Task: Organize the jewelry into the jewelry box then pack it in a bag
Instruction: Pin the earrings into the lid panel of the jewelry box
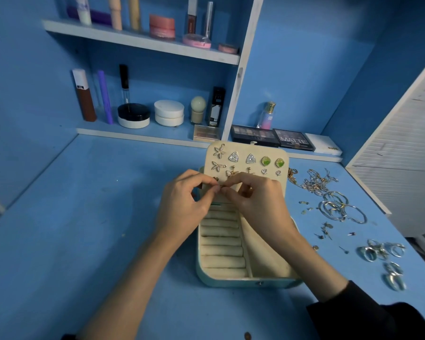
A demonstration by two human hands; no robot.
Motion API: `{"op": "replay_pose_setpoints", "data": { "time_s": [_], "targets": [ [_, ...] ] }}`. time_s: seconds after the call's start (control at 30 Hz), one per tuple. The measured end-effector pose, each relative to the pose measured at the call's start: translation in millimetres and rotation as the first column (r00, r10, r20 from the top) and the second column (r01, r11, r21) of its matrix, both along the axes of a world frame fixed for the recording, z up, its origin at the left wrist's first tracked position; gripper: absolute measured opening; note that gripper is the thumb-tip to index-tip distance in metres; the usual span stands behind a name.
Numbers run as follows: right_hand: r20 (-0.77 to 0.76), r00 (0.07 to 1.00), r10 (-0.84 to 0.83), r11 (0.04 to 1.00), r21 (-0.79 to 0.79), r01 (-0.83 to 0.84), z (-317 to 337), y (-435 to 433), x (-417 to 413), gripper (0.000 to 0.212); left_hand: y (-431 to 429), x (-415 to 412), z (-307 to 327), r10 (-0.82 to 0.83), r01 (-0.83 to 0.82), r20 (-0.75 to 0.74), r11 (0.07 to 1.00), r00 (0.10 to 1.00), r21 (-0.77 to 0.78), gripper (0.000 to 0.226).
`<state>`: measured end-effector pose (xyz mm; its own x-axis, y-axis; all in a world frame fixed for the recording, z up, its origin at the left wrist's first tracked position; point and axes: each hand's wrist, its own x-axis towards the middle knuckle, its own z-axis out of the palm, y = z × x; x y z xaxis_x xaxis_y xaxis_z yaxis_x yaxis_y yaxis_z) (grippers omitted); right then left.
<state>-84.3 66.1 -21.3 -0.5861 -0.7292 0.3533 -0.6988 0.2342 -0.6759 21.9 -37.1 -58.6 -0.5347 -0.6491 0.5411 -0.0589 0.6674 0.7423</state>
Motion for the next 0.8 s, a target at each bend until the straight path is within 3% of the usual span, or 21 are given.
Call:
{"op": "replay_pose_setpoints", "data": {
  "time_s": [0.2,0.53,0.8],
  "targets": [
    [-0.076,0.996,-0.037,0.999,0.025,0.039,1.3,2.9,2.3,0.006,2.8,1.5,3.0,-0.015,0.016,-0.018,1.0,1.0,0.019,0.009],
    [0.297,0.955,-0.003,0.997,-0.076,0.027,6.8,2.7,-8.3,0.013,4.7,2.2,3.4,0.021,-0.019,-0.032,0.997,0.999,0.077,0.032],
    [0.378,0.926,-0.003,0.996,-0.083,0.037,2.1,4.7,-6.3,0.017,6.3,1.5,6.2,0.032,-0.029,-0.033,0.996,0.999,0.086,0.036]
  ]
}}
